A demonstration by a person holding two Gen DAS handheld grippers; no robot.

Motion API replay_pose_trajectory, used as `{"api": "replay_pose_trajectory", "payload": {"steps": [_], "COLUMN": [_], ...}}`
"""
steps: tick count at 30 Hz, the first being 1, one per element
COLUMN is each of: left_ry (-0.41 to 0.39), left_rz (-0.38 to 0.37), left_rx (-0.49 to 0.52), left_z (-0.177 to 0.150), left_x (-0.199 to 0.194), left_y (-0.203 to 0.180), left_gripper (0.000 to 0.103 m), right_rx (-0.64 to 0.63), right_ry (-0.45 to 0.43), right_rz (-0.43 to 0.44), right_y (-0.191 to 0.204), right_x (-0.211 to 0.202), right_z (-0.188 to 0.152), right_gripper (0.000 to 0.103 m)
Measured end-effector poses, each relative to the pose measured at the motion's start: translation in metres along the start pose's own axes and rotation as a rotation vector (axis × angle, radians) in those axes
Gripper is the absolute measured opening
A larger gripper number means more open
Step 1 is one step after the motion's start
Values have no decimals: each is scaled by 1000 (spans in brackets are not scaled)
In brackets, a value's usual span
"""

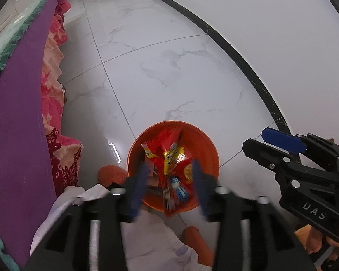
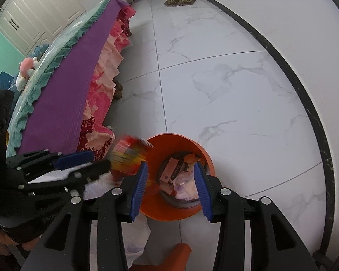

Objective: Collect trash
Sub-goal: 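Open the left tool then the right tool over the bin, then move both tools back over the bed toward the cord and cup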

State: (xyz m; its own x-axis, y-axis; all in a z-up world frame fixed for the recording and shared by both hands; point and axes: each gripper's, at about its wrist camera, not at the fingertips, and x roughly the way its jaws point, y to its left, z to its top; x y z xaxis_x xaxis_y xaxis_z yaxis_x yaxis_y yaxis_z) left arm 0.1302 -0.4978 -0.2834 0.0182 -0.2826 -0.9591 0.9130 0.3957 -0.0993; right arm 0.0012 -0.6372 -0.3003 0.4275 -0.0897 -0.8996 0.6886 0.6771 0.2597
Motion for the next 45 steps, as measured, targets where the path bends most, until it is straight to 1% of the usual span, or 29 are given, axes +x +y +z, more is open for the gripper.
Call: {"api": "replay_pose_trajectory", "payload": {"steps": [8, 14, 16, 18, 20, 22, 25, 28, 30, 31, 32, 37, 39, 43, 45], "left_ry": [3, -12, -28, -64, -85, -116, -160, -197, -217, -230, -248, -308, -330, -380, -401], "left_rz": [14, 19, 31, 39, 43, 65, 88, 105, 119, 126, 134, 168, 192, 232, 251], "left_rx": [-15, -23, -21, -25, -29, -39, -63, -85, -105, -118, -130, -174, -195, -245, -271], "left_z": [0, -3, -4, -7, -9, -14, -23, -33, -40, -44, -50, -75, -86, -111, -123], "left_x": [-2, -15, -23, -38, -49, -65, -87, -109, -121, -128, -137, -172, -184, -212, -224], "left_y": [3, 5, 5, 7, 9, 13, 20, 27, 31, 34, 38, 51, 56, 70, 79], "left_gripper": [50, 50, 58, 58, 58, 59, 67, 68, 69, 74, 75, 77, 81, 82, 82], "right_rx": [-8, -18, -23, -30, -50, -74, -107, -130, -154, -161, -174, -237, -256, -324, -356], "right_ry": [-4, -24, -35, -52, -76, -102, -132, -156, -173, -180, -193, -220, -225, -237, -242], "right_rz": [10, 18, 23, 36, 54, 75, 104, 130, 149, 154, 163, 210, 229, 280, 297], "right_y": [4, 13, 17, 24, 34, 47, 64, 80, 93, 98, 105, 140, 153, 194, 209], "right_x": [-3, -14, -20, -29, -42, -55, -72, -87, -99, -102, -108, -129, -134, -147, -152], "right_z": [1, 2, 2, 3, 4, 5, 5, 3, 0, -1, -3, -12, -15, -22, -27], "right_gripper": [43, 43, 43, 43, 43, 43, 43, 43, 48, 52, 55, 55, 55, 55, 60]}}
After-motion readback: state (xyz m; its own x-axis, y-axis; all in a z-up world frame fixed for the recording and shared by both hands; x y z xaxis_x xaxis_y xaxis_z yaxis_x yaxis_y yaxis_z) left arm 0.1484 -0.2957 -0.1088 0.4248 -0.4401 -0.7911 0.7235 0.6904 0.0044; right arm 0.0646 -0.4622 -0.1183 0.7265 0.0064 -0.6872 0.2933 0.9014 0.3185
